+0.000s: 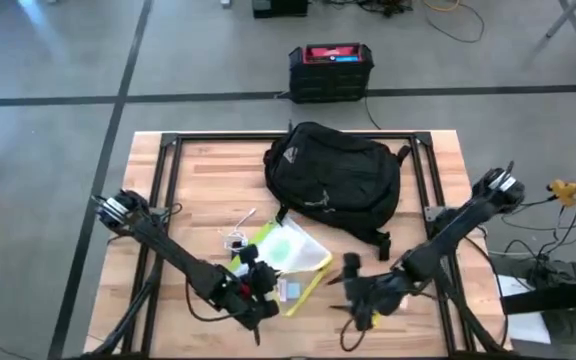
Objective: Unpack backpack
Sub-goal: Remove the blue charger adapter from the yellow green zip bag
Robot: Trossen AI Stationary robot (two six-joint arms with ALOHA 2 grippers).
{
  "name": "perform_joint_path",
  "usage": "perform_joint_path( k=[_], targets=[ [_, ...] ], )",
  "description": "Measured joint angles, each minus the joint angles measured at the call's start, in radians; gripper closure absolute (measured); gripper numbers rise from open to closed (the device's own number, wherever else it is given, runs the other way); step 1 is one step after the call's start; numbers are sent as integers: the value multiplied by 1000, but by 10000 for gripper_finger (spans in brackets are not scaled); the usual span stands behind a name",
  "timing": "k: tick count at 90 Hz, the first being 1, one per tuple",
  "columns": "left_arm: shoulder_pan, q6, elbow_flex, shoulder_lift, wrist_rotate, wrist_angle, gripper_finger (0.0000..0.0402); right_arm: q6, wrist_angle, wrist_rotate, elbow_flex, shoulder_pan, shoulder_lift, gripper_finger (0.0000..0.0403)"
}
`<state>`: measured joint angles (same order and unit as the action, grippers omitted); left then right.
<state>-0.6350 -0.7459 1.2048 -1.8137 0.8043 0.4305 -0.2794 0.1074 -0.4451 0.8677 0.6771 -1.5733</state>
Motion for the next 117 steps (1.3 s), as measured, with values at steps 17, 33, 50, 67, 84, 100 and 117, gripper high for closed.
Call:
perform_joint_path(
  k=[17, 33, 50, 67, 84, 100, 117],
  targets=[
    [-1, -116, -51, -1, -2, 3, 402, 18, 170, 91, -1, -69, -197, 125],
    [-1, -215, -119, -1, -5, -25, 402, 31, 264, 95, 26, -118, -283, 112],
    [-1, -232, -172, -1, -7, -95, 402, 28, 279, 103, 43, -172, -313, 99],
    [0, -236, -221, -1, -7, -171, 402, 41, 377, 138, 45, -202, -367, 102],
    [0, -240, -233, -1, -7, -187, 402, 43, 431, 176, 46, -212, -411, 115],
    [0, -234, -235, -1, -7, -193, 402, 16, 435, 182, 47, -234, -438, 130],
    [0, -232, -235, -1, -7, -196, 402, 2, 428, 191, 48, -248, -456, 171]
  ],
)
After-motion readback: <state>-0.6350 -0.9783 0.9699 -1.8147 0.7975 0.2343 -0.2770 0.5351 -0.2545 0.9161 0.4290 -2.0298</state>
